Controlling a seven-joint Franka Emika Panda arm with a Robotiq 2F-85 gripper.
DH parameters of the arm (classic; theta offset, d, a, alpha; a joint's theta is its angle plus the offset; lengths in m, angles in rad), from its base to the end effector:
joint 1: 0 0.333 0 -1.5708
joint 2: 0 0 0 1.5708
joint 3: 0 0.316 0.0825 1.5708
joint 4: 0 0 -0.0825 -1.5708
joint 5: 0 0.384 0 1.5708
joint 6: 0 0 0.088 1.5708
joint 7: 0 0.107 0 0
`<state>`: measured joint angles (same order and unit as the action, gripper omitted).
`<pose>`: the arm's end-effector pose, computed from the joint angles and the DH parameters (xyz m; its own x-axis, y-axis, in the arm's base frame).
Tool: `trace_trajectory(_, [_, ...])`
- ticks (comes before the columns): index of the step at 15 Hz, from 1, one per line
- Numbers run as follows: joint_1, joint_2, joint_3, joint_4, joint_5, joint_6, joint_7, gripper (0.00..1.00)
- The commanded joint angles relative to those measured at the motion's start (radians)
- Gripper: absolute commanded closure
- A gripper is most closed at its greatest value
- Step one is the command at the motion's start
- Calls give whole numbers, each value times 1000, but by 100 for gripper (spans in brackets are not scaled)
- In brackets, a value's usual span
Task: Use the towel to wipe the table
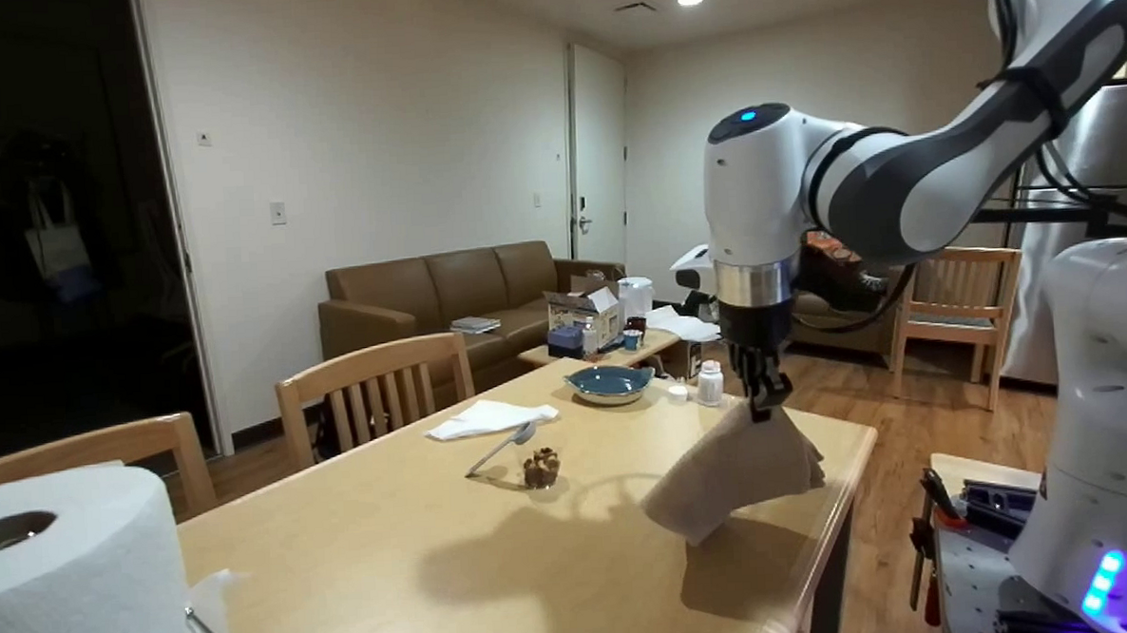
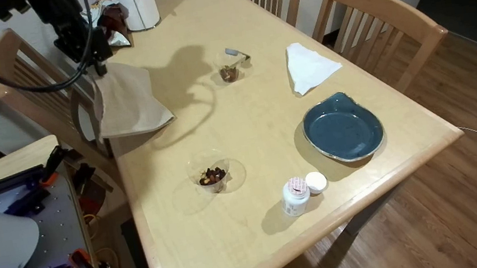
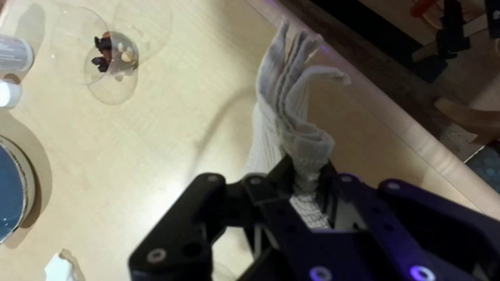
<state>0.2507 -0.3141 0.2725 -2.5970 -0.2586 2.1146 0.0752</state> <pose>0.3502 0.1840 0.3481 0.8356 0.5189 -0.1805 0.5493 -0.7852 0.2858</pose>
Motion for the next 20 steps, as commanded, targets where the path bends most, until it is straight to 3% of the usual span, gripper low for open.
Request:
trace_trajectory(1, [-4,-5,14,78,-71,-76,-54,95])
trace_trajectory(3, [-1,-2,13,110,-103,-106,-89,95])
trace_trajectory(9, [19,246,87,322,-285,-137,-117,95])
trace_trajectory(14, [88,429,108,513,-481,-189,-170,95])
trace_trajectory(17, [124,484,101,570,-553,-201,-193,95])
trace_trajectory(20, [138,476,95,556,-576,-200,-173,95])
